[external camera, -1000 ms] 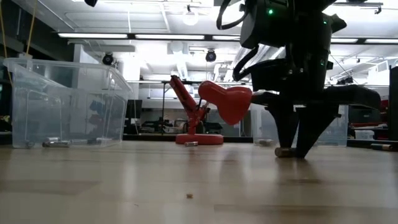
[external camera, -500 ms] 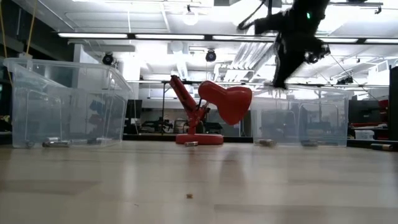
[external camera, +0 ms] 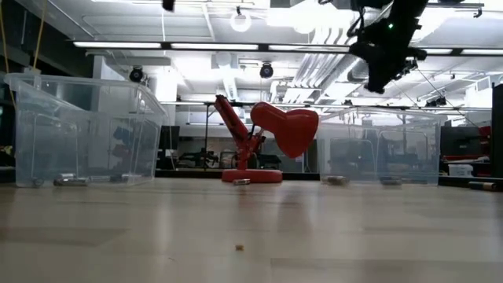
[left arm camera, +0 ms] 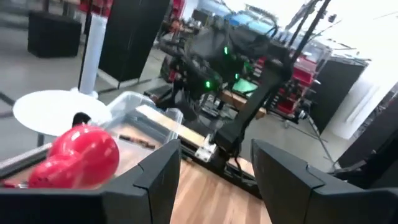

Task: Sort batteries
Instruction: Put the black battery into the top transparent bin, then put the silver battery into the left transparent bin

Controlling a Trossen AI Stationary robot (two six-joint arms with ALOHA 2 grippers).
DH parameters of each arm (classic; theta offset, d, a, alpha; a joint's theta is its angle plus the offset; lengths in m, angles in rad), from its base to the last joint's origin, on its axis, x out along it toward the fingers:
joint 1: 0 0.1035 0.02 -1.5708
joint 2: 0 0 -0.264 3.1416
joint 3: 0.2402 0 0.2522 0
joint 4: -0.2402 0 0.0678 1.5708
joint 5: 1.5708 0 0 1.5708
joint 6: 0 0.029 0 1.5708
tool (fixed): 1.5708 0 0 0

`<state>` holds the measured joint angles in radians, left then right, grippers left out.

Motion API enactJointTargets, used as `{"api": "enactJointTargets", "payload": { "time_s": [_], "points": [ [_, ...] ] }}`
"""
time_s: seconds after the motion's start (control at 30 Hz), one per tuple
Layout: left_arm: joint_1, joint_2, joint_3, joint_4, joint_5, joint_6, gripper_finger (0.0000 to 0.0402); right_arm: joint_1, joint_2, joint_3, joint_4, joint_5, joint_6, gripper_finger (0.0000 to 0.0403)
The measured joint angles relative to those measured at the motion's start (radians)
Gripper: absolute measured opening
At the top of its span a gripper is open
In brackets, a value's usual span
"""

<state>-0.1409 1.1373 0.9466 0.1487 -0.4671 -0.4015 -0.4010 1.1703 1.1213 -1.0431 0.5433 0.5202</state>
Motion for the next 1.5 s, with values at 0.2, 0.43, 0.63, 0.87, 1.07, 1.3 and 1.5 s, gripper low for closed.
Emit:
{"api": "enactJointTargets", "payload": {
  "time_s": [0.2, 0.43, 0.63, 0.87, 1.07, 1.3, 1.5],
  "points": [
    [0.091, 0.089, 0.0, 0.037, 0.087, -0.076, 0.0188, -0.09, 0.046, 0.0, 0.09, -0.108, -0.075, 0.0162],
    [0.161, 0.187, 0.04, -0.151, 0.119, -0.115, 0.0185, -0.097, 0.036, 0.0, 0.231, -0.221, -0.208, 0.0191],
    [0.258, 0.377, 0.245, -0.569, 0.23, -0.085, 0.0166, -0.097, 0.035, 0.0, 0.279, -0.301, -0.163, 0.0192],
    [0.377, 0.608, 0.367, -0.735, 0.406, 0.092, 0.0159, -0.096, 0.035, 0.0, 0.283, -0.312, -0.072, 0.0192],
    [0.447, 0.716, 0.385, -0.757, 0.413, 0.18, 0.0159, -0.096, 0.035, 0.0, 0.284, -0.338, 0.075, 0.0193],
    [0.49, 0.813, 0.385, -0.7, 0.414, 0.212, 0.0158, -0.096, 0.035, 0.0, 0.285, -0.353, 0.153, 0.0193],
    [0.5, 0.9, 0.385, -0.64, 0.468, 0.185, 0.0158, -0.096, 0.035, 0.0, 0.285, -0.359, 0.153, 0.0193]
  ]
}}
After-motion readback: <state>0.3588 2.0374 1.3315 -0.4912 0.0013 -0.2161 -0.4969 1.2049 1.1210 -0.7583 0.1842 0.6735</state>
